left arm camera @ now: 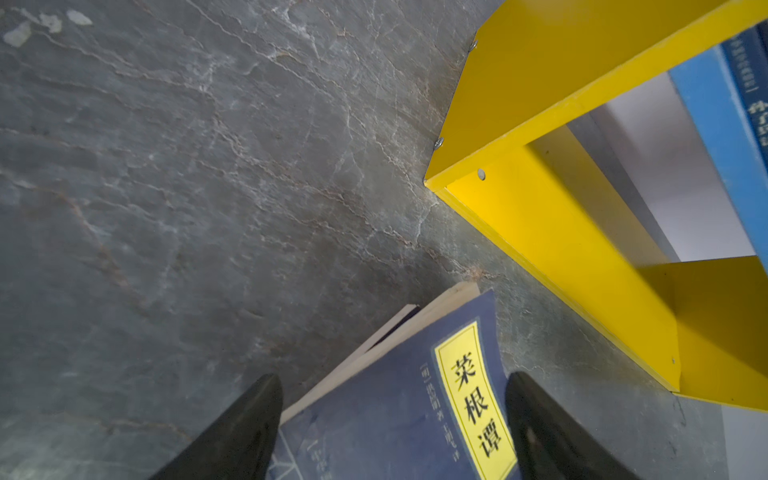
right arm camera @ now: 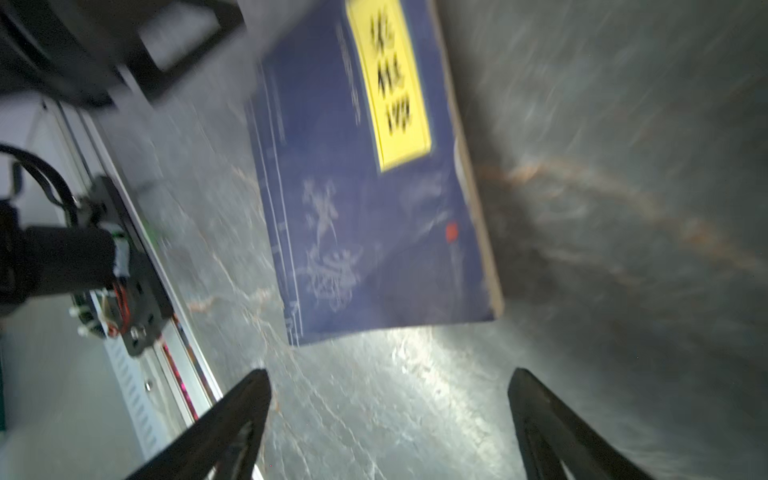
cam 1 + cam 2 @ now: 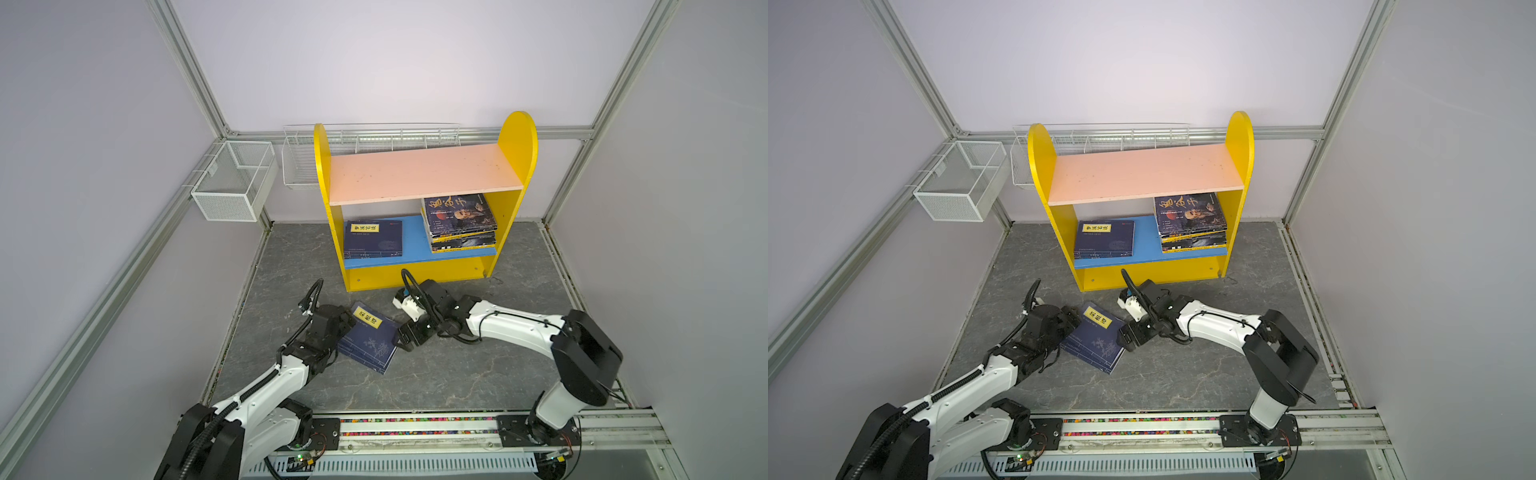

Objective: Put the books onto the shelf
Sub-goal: 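Lower the right gripper to the floor and grasp the last dark blue book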

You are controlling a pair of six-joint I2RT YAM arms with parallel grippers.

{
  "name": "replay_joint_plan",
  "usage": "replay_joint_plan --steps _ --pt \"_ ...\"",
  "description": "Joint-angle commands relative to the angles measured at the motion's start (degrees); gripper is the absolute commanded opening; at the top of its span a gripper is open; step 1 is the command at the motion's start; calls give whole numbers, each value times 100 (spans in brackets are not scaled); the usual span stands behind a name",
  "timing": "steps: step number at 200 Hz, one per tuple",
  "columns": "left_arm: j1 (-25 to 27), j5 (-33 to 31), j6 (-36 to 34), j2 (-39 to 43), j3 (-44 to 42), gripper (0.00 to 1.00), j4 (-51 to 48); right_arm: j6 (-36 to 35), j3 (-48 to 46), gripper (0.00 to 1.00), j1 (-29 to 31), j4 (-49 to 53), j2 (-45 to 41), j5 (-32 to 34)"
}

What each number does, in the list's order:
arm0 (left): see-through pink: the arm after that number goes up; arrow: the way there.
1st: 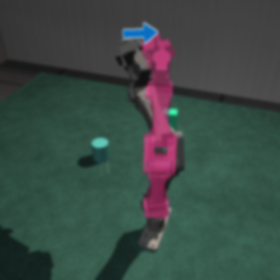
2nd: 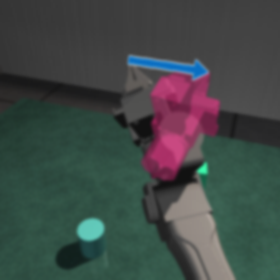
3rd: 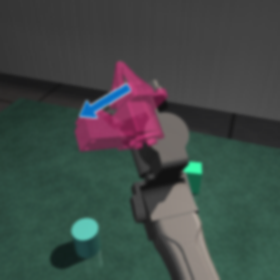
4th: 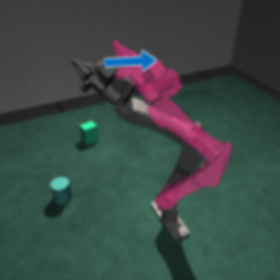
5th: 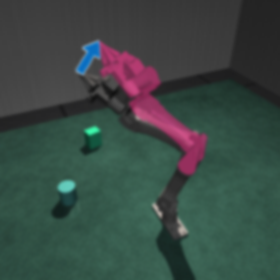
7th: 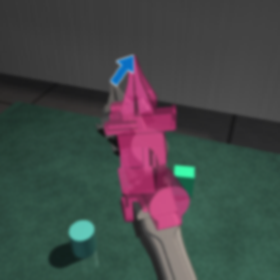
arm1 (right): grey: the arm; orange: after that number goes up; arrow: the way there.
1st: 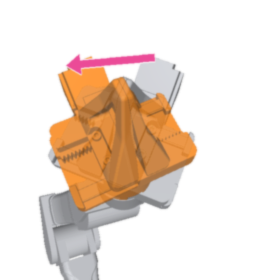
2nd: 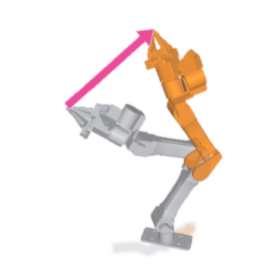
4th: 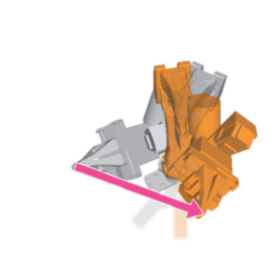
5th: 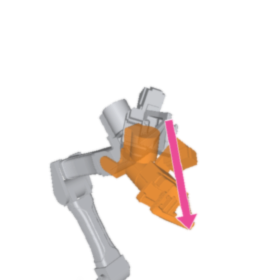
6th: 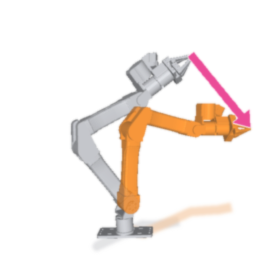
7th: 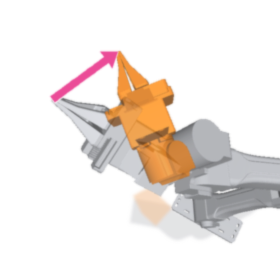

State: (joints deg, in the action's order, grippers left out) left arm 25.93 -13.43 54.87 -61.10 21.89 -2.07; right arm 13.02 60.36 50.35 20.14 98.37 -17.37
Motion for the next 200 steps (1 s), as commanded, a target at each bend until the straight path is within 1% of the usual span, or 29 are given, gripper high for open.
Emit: replay_joint_plan --steps 1,32,49,68,87,117,128,150,173,200 --pt "-153 250 -367 -294 240 84 -130 -482 178 92 9 523 356 -751" --pt "-182 567 -638 -763 445 81 -204 -587 527 90 -2 722 939 -689" --pt "-177 894 -782 -944 572 71 -329 -539 521 90 -22 571 926 -631" --pt "-176 1320 -854 -1128 568 68 -236 -379 479 90 -137 363 854 -578" --pt "-137 1665 -902 -1197 523 61 -125 -105 418 90 -312 119 761 -527" --pt "94 1835 -1076 -1157 556 56 -195 674 110 89 -732 -745 559 -1009" --pt "222 1854 -1153 -1163 609 55 -232 820 50 87 -845 -964 490 -1155" --pt "426 1925 -1231 -1266 719 55 -230 1054 -13 85 -1008 -1275 321 -1225" --pt "500 1942 -1233 -1403 806 54 -250 1194 -80 85 -1168 -1447 95 -995" --pt "506 1901 -1198 -1505 834 54 -207 1337 -180 86 -1367 -1188 -46 -274"
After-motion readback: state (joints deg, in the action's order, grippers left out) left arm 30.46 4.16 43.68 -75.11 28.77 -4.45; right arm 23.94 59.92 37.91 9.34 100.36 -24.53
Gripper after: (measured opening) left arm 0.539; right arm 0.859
